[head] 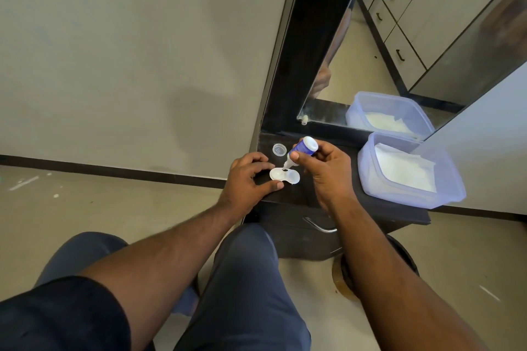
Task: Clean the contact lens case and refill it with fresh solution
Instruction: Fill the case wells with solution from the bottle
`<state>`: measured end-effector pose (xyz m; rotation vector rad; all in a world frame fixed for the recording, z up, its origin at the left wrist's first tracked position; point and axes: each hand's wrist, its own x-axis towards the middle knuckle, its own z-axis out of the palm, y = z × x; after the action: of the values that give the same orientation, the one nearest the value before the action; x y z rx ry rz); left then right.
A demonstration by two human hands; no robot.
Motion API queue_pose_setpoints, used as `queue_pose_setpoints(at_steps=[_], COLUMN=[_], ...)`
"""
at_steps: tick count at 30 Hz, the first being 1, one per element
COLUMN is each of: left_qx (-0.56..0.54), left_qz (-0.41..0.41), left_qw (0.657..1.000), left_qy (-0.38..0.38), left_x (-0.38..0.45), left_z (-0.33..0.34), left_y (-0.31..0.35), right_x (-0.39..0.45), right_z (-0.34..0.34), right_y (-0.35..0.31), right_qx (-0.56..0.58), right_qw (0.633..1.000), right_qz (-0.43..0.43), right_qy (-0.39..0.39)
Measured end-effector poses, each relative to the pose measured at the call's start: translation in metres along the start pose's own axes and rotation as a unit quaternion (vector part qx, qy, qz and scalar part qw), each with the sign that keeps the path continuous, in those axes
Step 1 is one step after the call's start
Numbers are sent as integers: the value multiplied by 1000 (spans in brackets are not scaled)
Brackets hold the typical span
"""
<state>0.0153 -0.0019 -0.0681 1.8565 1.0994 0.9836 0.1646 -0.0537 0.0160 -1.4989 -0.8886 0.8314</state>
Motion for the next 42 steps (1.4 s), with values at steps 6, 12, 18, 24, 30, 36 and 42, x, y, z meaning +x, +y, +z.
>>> queue_pose_setpoints(at_steps=[6, 12, 18, 24, 30, 36, 42], left_qx=[0, 27, 33, 43, 39, 31, 31], left_qz=[1, 18, 16, 30, 31, 30, 23], left_qw=[1000, 999, 999, 999, 999, 999, 999], left_qy=[-3, 3, 1, 13, 11, 12, 11], left_x=[0, -1, -1, -1, -1, -1, -2], left_z=[1, -1, 0, 1, 1, 2, 2], left_y=[0, 1, -1, -2, -3, -3, -3], right_x=[3, 1, 2, -2, -5, -6, -5], right_z=[2, 6, 7, 4, 2, 2, 1], right_y=[-3, 4, 7, 13, 12, 11, 10], right_qx=[-9, -19, -18, -12, -11, -9, 4], right_qw=[1000, 1000, 1000, 1000, 1000, 1000, 1000], right_qz=[-8, -2, 5, 15, 8, 4, 5], right_qy=[2, -6, -2, -3, 0, 6, 17])
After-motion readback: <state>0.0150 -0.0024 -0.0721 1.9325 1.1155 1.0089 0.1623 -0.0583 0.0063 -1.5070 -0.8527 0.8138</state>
